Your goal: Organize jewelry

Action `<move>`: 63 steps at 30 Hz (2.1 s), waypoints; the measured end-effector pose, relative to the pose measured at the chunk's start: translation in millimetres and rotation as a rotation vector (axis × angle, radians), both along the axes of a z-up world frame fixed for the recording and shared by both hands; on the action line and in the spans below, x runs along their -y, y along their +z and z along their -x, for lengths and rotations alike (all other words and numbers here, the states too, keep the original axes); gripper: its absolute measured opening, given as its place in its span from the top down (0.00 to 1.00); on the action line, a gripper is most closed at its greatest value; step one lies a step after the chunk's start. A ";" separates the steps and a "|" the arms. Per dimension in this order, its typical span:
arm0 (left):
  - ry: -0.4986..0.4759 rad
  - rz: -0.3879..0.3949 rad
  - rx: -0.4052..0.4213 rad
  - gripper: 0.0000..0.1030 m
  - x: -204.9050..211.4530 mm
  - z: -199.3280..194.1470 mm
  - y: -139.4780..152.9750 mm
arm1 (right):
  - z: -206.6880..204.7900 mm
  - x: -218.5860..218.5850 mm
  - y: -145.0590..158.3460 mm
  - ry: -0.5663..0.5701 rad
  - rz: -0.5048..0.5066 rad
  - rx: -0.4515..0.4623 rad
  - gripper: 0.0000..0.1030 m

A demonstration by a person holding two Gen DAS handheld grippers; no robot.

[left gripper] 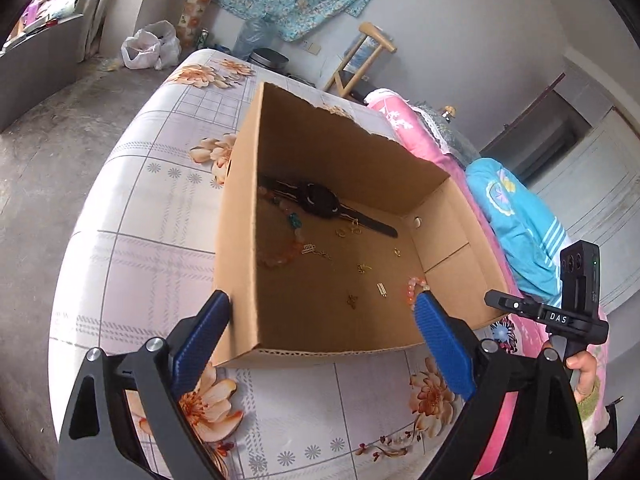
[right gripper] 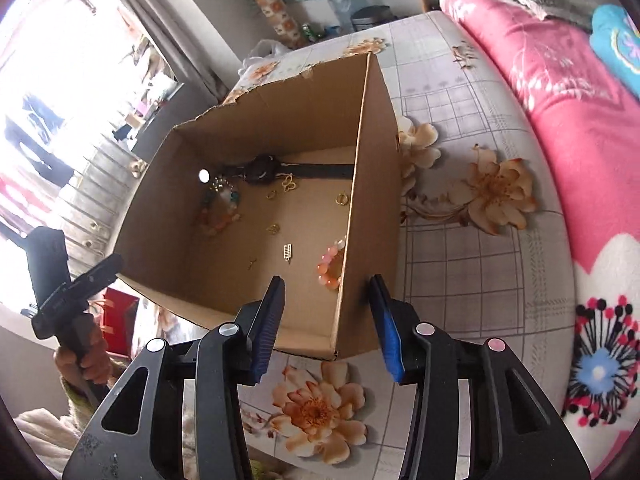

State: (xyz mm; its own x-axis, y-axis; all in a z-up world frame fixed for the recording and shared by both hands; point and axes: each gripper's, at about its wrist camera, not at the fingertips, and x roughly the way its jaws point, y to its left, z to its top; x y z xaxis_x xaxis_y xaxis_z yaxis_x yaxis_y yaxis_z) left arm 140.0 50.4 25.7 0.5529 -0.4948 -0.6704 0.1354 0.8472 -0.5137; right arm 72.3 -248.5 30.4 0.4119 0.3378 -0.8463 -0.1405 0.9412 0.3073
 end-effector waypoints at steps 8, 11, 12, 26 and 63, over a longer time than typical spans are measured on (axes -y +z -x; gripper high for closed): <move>-0.023 -0.007 0.019 0.12 2.3 46.0 14.1 | 41.0 11.5 8.9 -0.035 -0.035 0.031 0.58; -0.026 -0.020 0.008 0.12 3.9 63.5 12.3 | 61.8 9.8 4.2 -0.049 -0.037 0.038 0.58; -0.028 -0.020 0.003 0.12 4.5 67.9 11.4 | 67.0 9.1 3.5 -0.054 -0.033 0.040 0.58; 0.071 -0.252 0.186 0.05 11.2 130.4 26.3 | 133.7 6.4 18.7 -0.148 0.070 0.201 0.36; 0.127 -0.508 -0.087 0.05 88.2 121.3 -11.1 | 123.1 -77.7 -35.6 -0.123 0.373 0.066 0.08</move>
State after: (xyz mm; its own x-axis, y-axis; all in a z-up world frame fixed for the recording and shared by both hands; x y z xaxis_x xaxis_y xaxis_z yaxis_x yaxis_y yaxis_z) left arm 18.7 -37.7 14.6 0.5190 -0.0283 -0.8543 -0.0093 0.9992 -0.0387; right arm -50.9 -170.9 -5.2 0.4874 -0.0427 -0.8721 -0.0281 0.9975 -0.0645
